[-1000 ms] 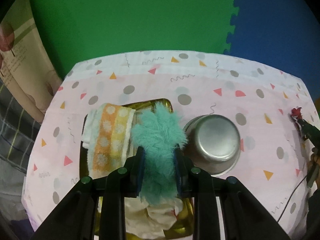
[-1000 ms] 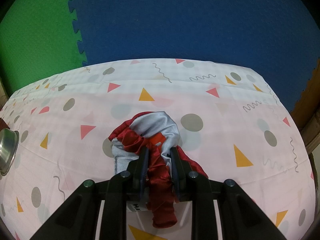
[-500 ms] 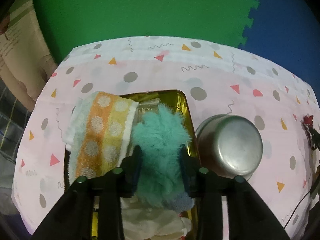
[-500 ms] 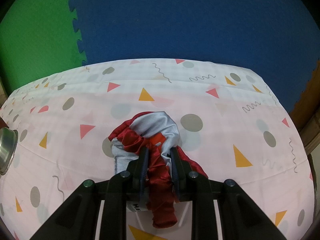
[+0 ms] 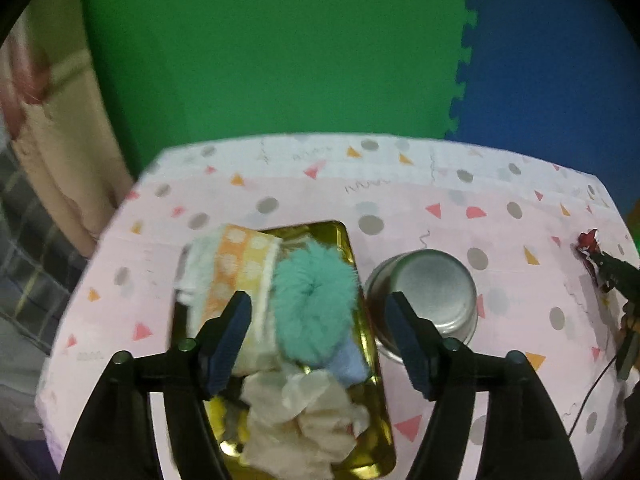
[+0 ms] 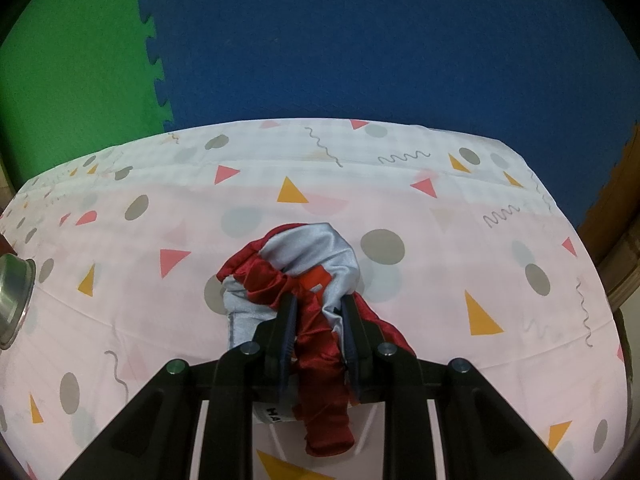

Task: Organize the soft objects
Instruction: 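Withdraw the left gripper from the tin while the right holds the pouch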

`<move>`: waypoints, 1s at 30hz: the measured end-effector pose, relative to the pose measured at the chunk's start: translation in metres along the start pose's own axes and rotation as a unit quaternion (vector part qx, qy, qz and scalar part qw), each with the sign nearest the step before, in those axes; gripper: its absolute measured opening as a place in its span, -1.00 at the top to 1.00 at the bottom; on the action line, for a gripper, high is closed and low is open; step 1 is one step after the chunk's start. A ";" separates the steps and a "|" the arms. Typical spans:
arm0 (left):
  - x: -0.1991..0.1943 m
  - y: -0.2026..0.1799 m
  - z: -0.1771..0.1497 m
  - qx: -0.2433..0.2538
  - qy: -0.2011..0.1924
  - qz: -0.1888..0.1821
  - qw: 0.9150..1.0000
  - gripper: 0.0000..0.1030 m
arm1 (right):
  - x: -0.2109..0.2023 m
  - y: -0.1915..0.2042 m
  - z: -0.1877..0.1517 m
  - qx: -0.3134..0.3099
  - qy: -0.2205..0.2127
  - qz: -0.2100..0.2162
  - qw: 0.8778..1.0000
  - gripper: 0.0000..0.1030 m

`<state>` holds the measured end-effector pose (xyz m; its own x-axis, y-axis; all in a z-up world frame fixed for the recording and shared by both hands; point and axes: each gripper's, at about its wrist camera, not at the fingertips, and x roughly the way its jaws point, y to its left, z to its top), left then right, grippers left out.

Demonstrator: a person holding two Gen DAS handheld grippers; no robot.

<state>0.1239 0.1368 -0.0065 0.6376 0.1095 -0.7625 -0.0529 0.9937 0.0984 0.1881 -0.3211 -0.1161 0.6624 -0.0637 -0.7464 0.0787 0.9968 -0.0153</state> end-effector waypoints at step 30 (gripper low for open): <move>-0.037 0.077 -0.057 -0.111 -0.032 0.098 0.988 -0.60 | -0.129 0.143 -0.006 -0.041 -0.040 0.116 0.992 0.60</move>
<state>0.0521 0.2103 -0.0070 0.6458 0.3057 -0.6996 -0.3426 0.9349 0.0923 0.1091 -0.1698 -0.0260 0.7128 0.1673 -0.6811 -0.1419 0.9854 0.0937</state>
